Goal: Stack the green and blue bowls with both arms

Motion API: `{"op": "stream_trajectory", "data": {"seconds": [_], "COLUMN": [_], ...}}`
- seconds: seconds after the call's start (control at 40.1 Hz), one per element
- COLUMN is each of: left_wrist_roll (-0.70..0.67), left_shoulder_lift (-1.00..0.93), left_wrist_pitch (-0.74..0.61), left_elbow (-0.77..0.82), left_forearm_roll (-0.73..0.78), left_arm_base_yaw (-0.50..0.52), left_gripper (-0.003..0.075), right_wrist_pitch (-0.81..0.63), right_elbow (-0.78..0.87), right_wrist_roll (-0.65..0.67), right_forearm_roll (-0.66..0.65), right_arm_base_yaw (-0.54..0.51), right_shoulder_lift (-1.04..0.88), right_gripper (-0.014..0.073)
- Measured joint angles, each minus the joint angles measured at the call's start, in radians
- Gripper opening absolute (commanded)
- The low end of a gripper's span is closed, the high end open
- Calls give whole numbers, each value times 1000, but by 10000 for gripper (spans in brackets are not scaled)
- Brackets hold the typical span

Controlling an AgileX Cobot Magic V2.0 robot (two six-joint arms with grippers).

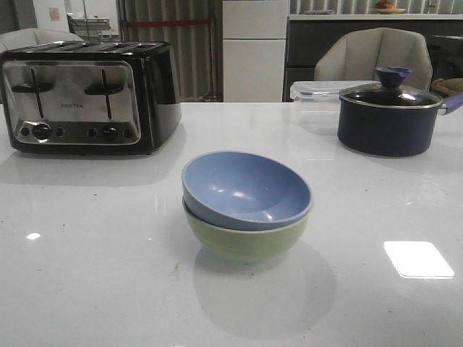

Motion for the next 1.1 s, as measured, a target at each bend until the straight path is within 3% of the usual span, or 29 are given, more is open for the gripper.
{"op": "stream_trajectory", "data": {"seconds": [0.25, 1.099], "left_wrist_roll": [0, 0], "left_shoulder_lift": [0, 0], "left_wrist_pitch": [-97, -107], "left_elbow": [16, 16], "left_forearm_roll": [0, 0], "left_arm_base_yaw": [0, 0], "left_gripper": [98, 98], "right_wrist_pitch": [0, 0], "right_elbow": [0, 0], "right_wrist_roll": [0, 0], "right_forearm_roll": [0, 0], "right_arm_base_yaw": [0, 0], "right_shoulder_lift": [0, 0], "right_gripper": [36, 36]}}
